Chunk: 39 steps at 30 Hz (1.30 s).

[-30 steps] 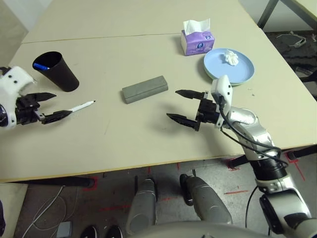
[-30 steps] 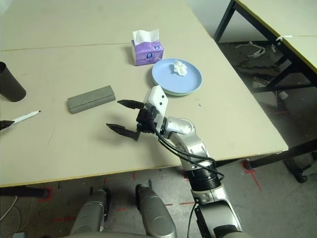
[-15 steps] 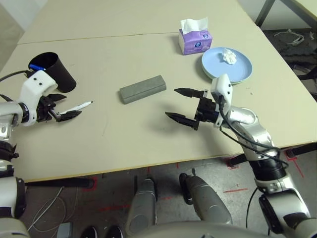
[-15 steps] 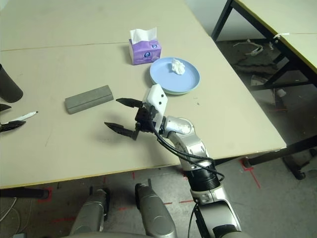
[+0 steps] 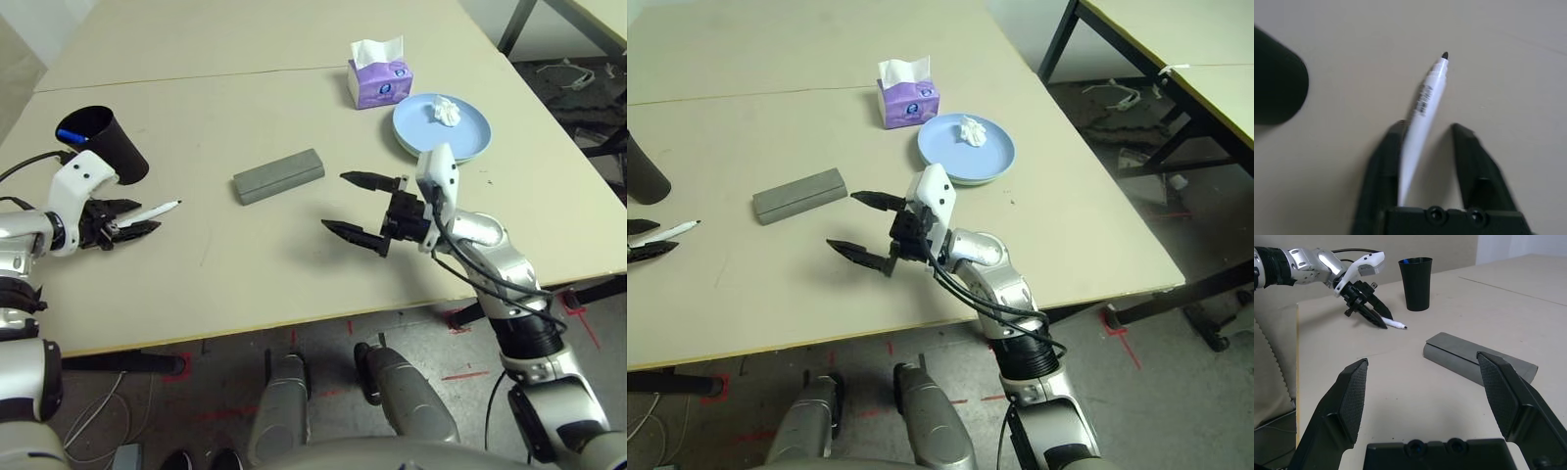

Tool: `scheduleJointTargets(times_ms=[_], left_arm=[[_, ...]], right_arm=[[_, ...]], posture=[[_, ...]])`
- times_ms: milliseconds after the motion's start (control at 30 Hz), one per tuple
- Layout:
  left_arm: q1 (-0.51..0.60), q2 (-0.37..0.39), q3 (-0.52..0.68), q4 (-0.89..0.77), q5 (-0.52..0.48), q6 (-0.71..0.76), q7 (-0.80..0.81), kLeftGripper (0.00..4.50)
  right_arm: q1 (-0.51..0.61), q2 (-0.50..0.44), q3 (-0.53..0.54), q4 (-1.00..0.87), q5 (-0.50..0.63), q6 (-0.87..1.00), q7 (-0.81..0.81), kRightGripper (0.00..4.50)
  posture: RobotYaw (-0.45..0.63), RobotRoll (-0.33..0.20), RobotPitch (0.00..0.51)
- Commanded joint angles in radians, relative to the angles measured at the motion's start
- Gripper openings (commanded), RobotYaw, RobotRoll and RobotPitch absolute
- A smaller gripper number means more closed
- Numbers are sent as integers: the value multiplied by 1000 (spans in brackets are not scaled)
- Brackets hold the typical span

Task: Organize and tidy the items on the table.

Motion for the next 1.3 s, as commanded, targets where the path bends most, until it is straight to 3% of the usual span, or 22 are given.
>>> scheduleJointTargets(times_ms=[33,133,233,333,500,733,900,1067,1200,1300], left_arm=[[60,19,-52,-19,36,-36,-99,522],[103,37,-55,-94,7,-68,-196,309],[159,44,12,-234,-125,-13,-324,309],[199,40,112,-337,-247,86,-333,309],[292,-11,346,-487,-428,192,-196,309],[422,-160,648,-728,-561,227,125,309],[478,-264,746,-860,-546,170,336,309],[486,-338,779,-871,-492,67,511,309],[440,-354,762,-799,-434,-15,630,309],[358,-317,723,-680,-380,-65,683,309]], right_arm=[[6,1,13,-23,9,12,0,4500],[4,2,13,-17,8,10,1,4500],[2,0,13,-5,6,4,8,4500],[5,-10,12,14,5,-12,31,4500],[11,-7,-16,63,-11,-17,-6,4500],[25,-9,-13,72,-43,-2,-83,4500],[24,-16,6,95,-60,-30,-68,4500],[20,-8,19,104,-64,-40,-50,4500],[19,-1,25,108,-68,-48,-43,4500],[18,7,28,101,-68,-43,-47,4500]], posture=[[-184,0,220],[-181,0,220],[-172,0,221],[-162,0,223],[-148,0,226],[-125,0,230],[-96,0,228],[-83,0,227],[-79,0,226],[-83,0,225]])
